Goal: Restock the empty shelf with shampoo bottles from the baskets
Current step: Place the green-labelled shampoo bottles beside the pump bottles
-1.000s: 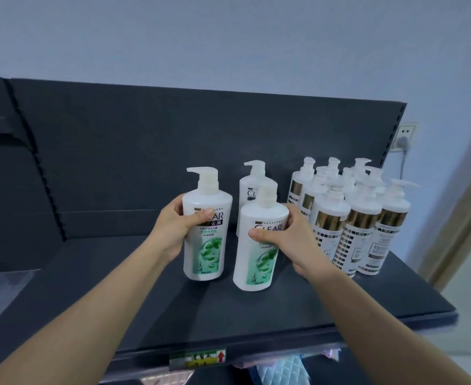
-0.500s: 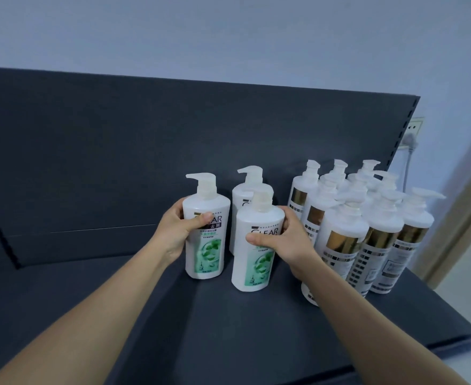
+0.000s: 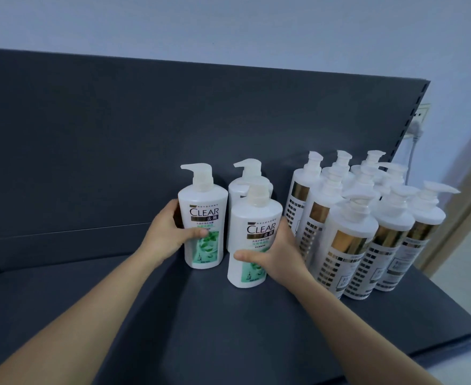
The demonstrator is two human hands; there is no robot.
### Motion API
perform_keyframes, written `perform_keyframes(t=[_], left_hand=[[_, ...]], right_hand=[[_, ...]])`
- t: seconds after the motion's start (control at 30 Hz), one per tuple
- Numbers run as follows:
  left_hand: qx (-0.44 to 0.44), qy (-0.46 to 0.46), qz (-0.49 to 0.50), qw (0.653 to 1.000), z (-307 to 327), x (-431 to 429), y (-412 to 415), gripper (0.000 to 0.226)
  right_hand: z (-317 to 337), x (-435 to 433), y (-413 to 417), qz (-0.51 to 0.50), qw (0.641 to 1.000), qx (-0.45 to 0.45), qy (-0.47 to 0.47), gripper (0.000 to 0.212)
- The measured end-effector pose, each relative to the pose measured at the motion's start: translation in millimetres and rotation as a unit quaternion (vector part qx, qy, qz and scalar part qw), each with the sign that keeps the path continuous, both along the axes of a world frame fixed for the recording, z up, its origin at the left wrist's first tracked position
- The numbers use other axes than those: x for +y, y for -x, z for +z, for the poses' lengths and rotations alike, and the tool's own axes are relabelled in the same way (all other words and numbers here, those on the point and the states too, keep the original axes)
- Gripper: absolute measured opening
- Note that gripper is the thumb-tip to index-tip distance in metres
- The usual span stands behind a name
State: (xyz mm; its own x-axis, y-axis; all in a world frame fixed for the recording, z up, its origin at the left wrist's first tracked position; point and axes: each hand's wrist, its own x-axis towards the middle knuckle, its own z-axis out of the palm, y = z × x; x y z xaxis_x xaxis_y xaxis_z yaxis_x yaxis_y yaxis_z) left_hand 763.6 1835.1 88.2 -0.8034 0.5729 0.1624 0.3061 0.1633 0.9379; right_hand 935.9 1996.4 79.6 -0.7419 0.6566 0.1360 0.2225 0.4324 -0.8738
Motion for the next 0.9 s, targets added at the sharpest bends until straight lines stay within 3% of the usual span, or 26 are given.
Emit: perform_keyframes(t=[0.17,0.57,0.73,0.9], left_hand=[[0.047,0.019,0.008,0.999,-1.2,2.9,-2.5,0.046],[0.092,0.042,0.037,0.994,4.1,7.4,-10.9,0.043],[0.141,0.145,0.061,0.977,2.4,-1.9,-24.6,0.051],[0.166,0.329,0.061,0.928,-1.9,-23.2,-60.0,0.061]], right_hand=[[-9.4,-4.7,4.3,-0.044,0.999,-0.015,-0.012,0.086],[-7.5,-11.9,6.2,-0.055,0.998,-0.024,-0.011,0.086],[-6.6,-20.3,-10.0,-0.046,0.994,-0.082,-0.061,0.094],[-9.5,-30.7,-42.9,-0.03,0.978,-0.169,-0.119,0.074]])
